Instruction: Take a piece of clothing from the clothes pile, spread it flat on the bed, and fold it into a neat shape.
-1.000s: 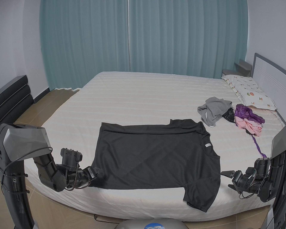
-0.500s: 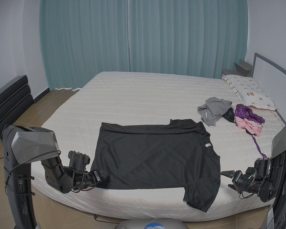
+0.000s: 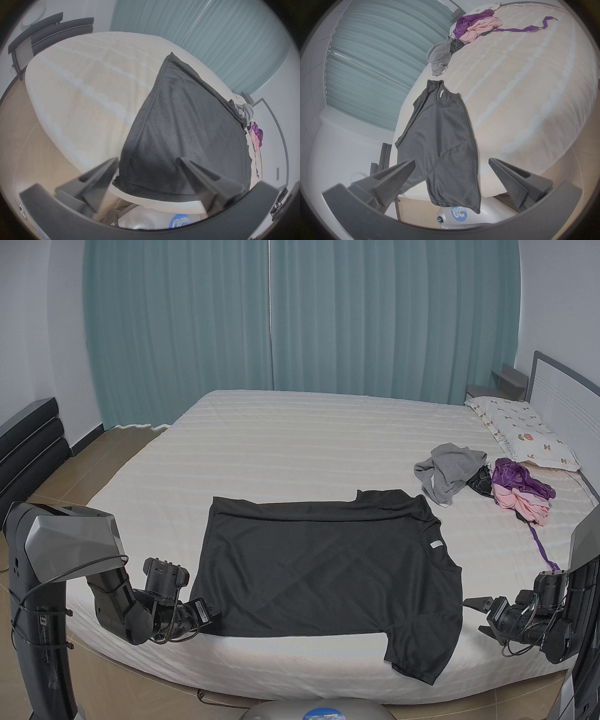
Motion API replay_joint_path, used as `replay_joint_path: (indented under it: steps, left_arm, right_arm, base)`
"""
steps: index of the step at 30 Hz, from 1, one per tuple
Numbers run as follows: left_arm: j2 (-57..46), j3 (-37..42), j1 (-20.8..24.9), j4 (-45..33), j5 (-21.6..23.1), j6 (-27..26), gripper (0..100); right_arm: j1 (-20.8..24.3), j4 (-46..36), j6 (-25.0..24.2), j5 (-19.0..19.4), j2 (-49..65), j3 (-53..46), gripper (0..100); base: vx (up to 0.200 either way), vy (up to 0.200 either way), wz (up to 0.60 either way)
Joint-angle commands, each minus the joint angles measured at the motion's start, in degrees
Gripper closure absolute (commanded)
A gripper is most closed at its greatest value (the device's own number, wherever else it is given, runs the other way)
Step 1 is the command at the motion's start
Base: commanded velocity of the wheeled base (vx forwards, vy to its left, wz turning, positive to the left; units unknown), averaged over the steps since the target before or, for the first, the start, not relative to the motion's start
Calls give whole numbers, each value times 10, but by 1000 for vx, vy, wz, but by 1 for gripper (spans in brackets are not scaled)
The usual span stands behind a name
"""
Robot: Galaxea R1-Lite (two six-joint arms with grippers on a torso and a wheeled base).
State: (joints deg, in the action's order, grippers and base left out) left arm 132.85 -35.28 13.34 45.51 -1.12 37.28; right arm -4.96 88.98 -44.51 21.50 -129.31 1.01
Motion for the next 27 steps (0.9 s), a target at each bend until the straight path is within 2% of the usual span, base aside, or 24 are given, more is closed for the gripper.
replay_joint_path:
  steps: [1, 14, 24, 27]
  left_arm:
    - [0, -1, -3, 2, 0, 3, 100]
    - [-58, 30, -23, 4, 1, 8, 100]
    - [-81, 34, -24, 7, 11, 75, 100]
    - [-82, 36, -32, 7, 12, 78, 100]
  right_arm:
    - [0, 8, -1, -1, 0, -3, 0]
    - [1, 8, 11, 2, -3, -1, 0]
    - [55, 7, 20, -8, -64, 57, 0]
    - [53, 7, 36, -10, -91, 87, 0]
  base:
    - [0, 0, 0]
    - [0, 0, 0]
    - [0, 0, 0]
    - [0, 0, 0]
